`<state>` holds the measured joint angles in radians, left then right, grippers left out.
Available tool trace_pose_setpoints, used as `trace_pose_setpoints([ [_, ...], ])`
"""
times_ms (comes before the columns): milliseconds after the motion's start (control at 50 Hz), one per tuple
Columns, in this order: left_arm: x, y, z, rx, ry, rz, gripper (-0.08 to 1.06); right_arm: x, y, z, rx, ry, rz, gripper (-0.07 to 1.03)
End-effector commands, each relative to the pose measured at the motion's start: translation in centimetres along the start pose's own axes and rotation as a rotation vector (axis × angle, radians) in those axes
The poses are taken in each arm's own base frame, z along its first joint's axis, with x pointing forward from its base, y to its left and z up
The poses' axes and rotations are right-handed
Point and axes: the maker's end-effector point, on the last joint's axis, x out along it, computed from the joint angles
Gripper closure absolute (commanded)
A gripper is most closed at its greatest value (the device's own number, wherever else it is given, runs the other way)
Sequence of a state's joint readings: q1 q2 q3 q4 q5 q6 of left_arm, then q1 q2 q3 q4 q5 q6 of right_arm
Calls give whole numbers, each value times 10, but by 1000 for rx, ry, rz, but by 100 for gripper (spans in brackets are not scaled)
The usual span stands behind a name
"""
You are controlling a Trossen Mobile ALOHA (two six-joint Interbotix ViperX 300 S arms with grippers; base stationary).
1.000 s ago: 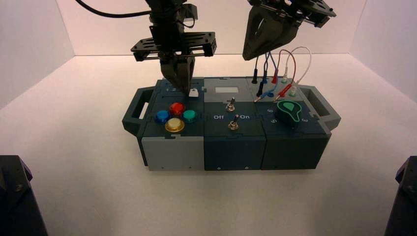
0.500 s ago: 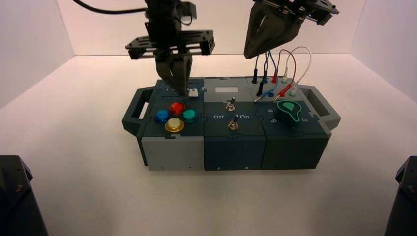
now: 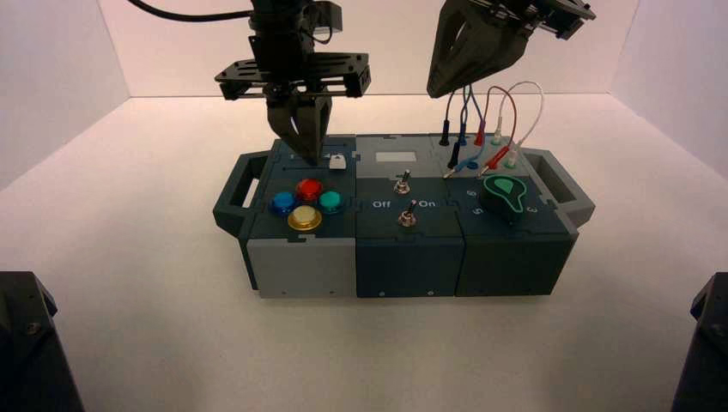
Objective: Move the bottom slider to position 5.
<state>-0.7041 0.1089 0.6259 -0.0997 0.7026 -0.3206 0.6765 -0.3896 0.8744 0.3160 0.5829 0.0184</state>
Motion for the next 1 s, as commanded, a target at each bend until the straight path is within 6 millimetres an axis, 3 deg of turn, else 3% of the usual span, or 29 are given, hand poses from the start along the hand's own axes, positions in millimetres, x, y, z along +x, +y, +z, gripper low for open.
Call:
trace_pose_setpoints([
  [20, -5, -2, 7, 6, -24, -5, 101, -7, 5, 9, -4, -34, 13, 99],
  [540, 3, -10, 18, -17, -51, -31, 101, -7, 4, 9, -3, -33, 10, 99],
  [1000, -7, -22, 17, -9, -58, -57, 101, -7, 4, 9, -6, -30, 9, 99],
])
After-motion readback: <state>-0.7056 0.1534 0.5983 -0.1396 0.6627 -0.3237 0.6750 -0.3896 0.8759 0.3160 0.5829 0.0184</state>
